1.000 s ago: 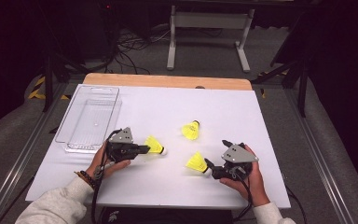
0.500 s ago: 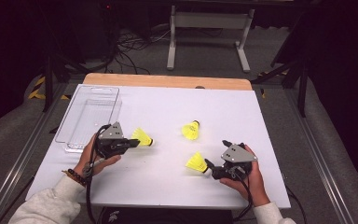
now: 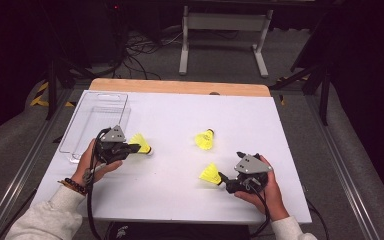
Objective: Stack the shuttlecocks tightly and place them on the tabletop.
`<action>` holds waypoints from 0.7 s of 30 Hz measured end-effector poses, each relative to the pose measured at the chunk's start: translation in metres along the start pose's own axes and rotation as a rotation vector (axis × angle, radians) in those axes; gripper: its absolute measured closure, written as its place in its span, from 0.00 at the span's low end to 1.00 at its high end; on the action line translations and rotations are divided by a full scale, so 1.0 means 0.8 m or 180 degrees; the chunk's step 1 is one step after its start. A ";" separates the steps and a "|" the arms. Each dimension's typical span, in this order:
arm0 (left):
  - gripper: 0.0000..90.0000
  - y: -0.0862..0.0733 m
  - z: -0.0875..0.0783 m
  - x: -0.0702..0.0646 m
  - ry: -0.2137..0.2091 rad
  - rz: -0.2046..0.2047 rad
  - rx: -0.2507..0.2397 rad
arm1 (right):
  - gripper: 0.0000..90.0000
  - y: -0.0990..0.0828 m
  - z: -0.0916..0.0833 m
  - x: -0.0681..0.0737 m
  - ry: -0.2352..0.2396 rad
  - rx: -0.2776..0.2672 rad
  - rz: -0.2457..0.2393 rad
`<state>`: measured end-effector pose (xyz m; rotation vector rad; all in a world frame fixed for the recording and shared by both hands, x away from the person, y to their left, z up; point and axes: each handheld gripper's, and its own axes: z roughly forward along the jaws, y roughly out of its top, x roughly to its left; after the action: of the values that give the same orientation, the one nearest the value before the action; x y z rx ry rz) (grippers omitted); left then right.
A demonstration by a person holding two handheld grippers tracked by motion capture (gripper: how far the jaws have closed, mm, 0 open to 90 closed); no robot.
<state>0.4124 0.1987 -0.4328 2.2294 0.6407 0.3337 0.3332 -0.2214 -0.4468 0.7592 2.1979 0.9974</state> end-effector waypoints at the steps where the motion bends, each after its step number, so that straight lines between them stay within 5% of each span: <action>1: 0.98 0.001 0.001 0.000 -0.0007 -0.0010 -0.0003 | 0.14 0.000 0.000 0.000 0.0002 0.0007 0.0001; 21: 0.95 0.040 0.025 -0.016 0.0105 0.0269 0.0108 | 0.13 -0.004 0.003 -0.003 0.0016 0.0057 0.0022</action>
<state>0.4212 0.1617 -0.4228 2.2918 0.5746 0.4056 0.3357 -0.2234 -0.4498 0.7736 2.2128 0.9852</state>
